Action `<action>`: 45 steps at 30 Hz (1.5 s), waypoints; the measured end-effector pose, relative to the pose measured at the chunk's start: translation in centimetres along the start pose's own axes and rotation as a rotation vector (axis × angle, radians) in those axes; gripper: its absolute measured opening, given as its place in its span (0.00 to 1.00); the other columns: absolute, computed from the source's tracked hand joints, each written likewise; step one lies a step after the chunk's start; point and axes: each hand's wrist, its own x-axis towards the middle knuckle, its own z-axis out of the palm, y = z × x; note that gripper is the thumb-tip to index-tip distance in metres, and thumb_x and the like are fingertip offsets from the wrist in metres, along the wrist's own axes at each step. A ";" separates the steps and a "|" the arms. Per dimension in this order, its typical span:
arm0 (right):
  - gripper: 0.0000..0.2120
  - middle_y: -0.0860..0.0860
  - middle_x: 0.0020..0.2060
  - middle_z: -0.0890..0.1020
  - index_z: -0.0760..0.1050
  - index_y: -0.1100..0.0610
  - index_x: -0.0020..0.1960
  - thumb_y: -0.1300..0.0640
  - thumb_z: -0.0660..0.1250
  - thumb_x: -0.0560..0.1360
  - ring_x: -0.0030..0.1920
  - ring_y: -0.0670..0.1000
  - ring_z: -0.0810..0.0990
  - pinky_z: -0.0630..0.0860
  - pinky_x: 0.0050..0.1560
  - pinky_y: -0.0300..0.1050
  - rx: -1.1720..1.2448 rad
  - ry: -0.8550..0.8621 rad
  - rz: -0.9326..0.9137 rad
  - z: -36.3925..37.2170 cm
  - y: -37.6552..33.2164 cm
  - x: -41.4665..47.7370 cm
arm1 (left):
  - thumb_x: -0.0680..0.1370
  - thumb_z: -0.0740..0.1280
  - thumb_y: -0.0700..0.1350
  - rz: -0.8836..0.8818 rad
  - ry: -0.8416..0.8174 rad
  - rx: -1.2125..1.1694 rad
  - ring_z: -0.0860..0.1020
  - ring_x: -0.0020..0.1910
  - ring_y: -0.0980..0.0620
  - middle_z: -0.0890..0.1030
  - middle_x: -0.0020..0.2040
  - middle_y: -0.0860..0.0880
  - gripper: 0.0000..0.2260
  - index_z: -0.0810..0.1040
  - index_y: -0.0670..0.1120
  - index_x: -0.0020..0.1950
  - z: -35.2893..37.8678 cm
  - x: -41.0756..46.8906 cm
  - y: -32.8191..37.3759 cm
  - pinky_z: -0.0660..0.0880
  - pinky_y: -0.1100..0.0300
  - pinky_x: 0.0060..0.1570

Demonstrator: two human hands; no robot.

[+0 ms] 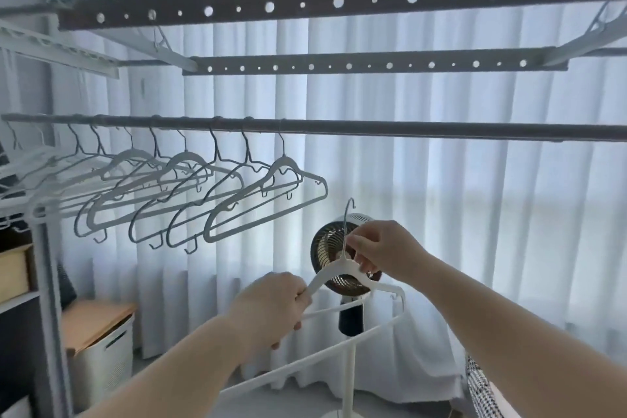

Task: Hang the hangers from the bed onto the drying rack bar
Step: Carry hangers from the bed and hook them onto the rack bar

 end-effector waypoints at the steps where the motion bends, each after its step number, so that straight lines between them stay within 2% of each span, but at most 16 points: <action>1: 0.08 0.49 0.30 0.77 0.76 0.54 0.39 0.58 0.62 0.76 0.28 0.47 0.76 0.73 0.36 0.40 -0.066 0.046 -0.010 -0.5 0.3 0.7 | 0.81 0.54 0.47 0.012 0.018 0.044 0.69 0.19 0.58 0.82 0.44 0.50 0.11 0.72 0.48 0.42 -0.6 0.9 0.2 0.70 0.67 0.28; 2: 0.06 0.49 0.34 0.77 0.78 0.56 0.46 0.57 0.62 0.76 0.33 0.48 0.76 0.72 0.40 0.41 -0.147 0.087 -0.016 -1.2 0.6 1.3 | 0.81 0.53 0.47 0.022 0.040 0.070 0.70 0.19 0.57 0.82 0.45 0.49 0.12 0.73 0.47 0.44 -1.1 1.8 0.4 0.70 0.66 0.30; 5: 0.13 0.48 0.45 0.76 0.73 0.56 0.60 0.55 0.62 0.76 0.45 0.48 0.73 0.68 0.48 0.39 -0.313 0.177 -0.039 -3.4 1.1 3.2 | 0.81 0.52 0.46 0.036 0.106 0.097 0.73 0.21 0.56 0.82 0.45 0.50 0.13 0.75 0.44 0.47 -3.0 4.7 0.8 0.70 0.63 0.34; 8: 0.15 0.52 0.57 0.76 0.71 0.56 0.63 0.55 0.61 0.77 0.55 0.50 0.73 0.68 0.56 0.42 -0.457 0.236 -0.083 -5.2 0.9 5.4 | 0.81 0.53 0.46 0.028 0.176 0.079 0.74 0.22 0.55 0.82 0.41 0.50 0.12 0.75 0.43 0.48 -4.9 7.6 1.1 0.69 0.63 0.31; 10: 0.17 0.52 0.64 0.71 0.68 0.55 0.66 0.55 0.60 0.77 0.64 0.52 0.69 0.65 0.62 0.44 -0.577 0.265 -0.111 -6.2 1.0 7.2 | 0.80 0.53 0.45 0.002 0.204 0.041 0.75 0.22 0.54 0.81 0.38 0.51 0.12 0.75 0.42 0.48 -6.1 9.5 1.3 0.68 0.64 0.27; 16: 0.24 0.53 0.74 0.54 0.55 0.55 0.73 0.57 0.55 0.79 0.74 0.54 0.51 0.48 0.73 0.48 -1.008 0.363 -0.235 -8.8 1.7 13.4 | 0.80 0.53 0.43 -0.071 0.349 0.109 0.76 0.22 0.54 0.82 0.37 0.50 0.12 0.72 0.47 0.42 -8.9 14.4 2.5 0.69 0.65 0.28; 21: 0.26 0.53 0.73 0.57 0.50 0.54 0.74 0.58 0.55 0.78 0.74 0.55 0.53 0.44 0.74 0.52 -0.940 0.411 -0.227 -10.6 3.0 18.2 | 0.79 0.53 0.38 -0.199 0.396 0.176 0.80 0.28 0.49 0.84 0.40 0.45 0.11 0.75 0.42 0.52 -9.7 18.8 3.5 0.77 0.59 0.39; 24: 0.27 0.53 0.70 0.62 0.49 0.55 0.74 0.58 0.55 0.78 0.70 0.56 0.59 0.48 0.73 0.52 -0.990 0.424 -0.324 -10.9 4.3 19.8 | 0.79 0.53 0.39 -0.229 0.374 0.159 0.80 0.28 0.48 0.83 0.39 0.46 0.10 0.74 0.43 0.51 -8.6 20.3 3.6 0.74 0.60 0.33; 26: 0.27 0.54 0.68 0.64 0.52 0.56 0.74 0.57 0.57 0.77 0.68 0.57 0.62 0.51 0.71 0.52 -0.988 0.452 -0.397 -11.0 5.0 20.5 | 0.80 0.52 0.40 -0.253 0.368 0.127 0.78 0.26 0.49 0.80 0.36 0.47 0.10 0.72 0.44 0.44 -7.8 21.0 3.6 0.71 0.64 0.28; 28: 0.28 0.58 0.63 0.71 0.60 0.60 0.71 0.60 0.64 0.74 0.63 0.60 0.69 0.58 0.68 0.54 -0.974 0.506 -0.468 -10.8 5.7 21.0 | 0.79 0.51 0.39 -0.294 0.366 0.101 0.77 0.25 0.50 0.79 0.35 0.47 0.10 0.69 0.45 0.41 -7.1 21.4 3.5 0.69 0.65 0.25; 30: 0.29 0.61 0.49 0.80 0.73 0.64 0.61 0.63 0.76 0.61 0.48 0.62 0.79 0.72 0.57 0.57 -0.949 0.609 -0.580 -10.7 6.5 21.6 | 0.79 0.51 0.39 -0.330 0.362 0.092 0.76 0.24 0.50 0.79 0.36 0.46 0.09 0.69 0.44 0.45 -6.6 21.8 3.5 0.69 0.65 0.26; 32: 0.31 0.59 0.40 0.82 0.78 0.64 0.52 0.62 0.80 0.50 0.38 0.61 0.81 0.77 0.47 0.58 -0.978 0.659 -0.612 -10.7 6.9 21.9 | 0.79 0.51 0.40 -0.358 0.371 0.104 0.76 0.25 0.50 0.79 0.36 0.46 0.09 0.70 0.44 0.47 -6.2 22.0 3.6 0.70 0.64 0.30; 36: 0.32 0.59 0.42 0.83 0.79 0.63 0.51 0.60 0.80 0.47 0.40 0.61 0.83 0.78 0.46 0.60 -1.007 0.678 -0.603 -10.4 7.2 21.7 | 0.79 0.53 0.41 -0.418 0.369 0.190 0.78 0.29 0.48 0.83 0.42 0.44 0.12 0.74 0.40 0.53 -5.9 21.7 3.8 0.75 0.59 0.38; 41: 0.31 0.61 0.47 0.83 0.76 0.64 0.51 0.62 0.79 0.49 0.48 0.63 0.82 0.75 0.50 0.66 -0.977 0.646 -0.624 -9.6 7.0 21.0 | 0.78 0.56 0.53 -0.431 0.487 0.351 0.78 0.47 0.46 0.79 0.46 0.47 0.15 0.75 0.42 0.48 -6.3 19.8 4.5 0.72 0.57 0.46; 43: 0.30 0.61 0.48 0.82 0.76 0.64 0.51 0.63 0.79 0.49 0.49 0.63 0.82 0.75 0.51 0.65 -0.940 0.638 -0.663 -9.1 6.7 20.4 | 0.78 0.56 0.55 -0.429 0.524 0.389 0.76 0.54 0.46 0.78 0.51 0.46 0.18 0.76 0.43 0.53 -6.5 18.6 4.9 0.72 0.56 0.50; 45: 0.28 0.61 0.46 0.83 0.78 0.63 0.50 0.62 0.79 0.50 0.48 0.62 0.82 0.76 0.52 0.60 -0.901 0.618 -0.654 -8.5 6.6 19.7 | 0.79 0.57 0.55 -0.405 0.555 0.379 0.75 0.55 0.46 0.79 0.55 0.47 0.16 0.76 0.45 0.53 -6.5 16.8 5.1 0.71 0.55 0.51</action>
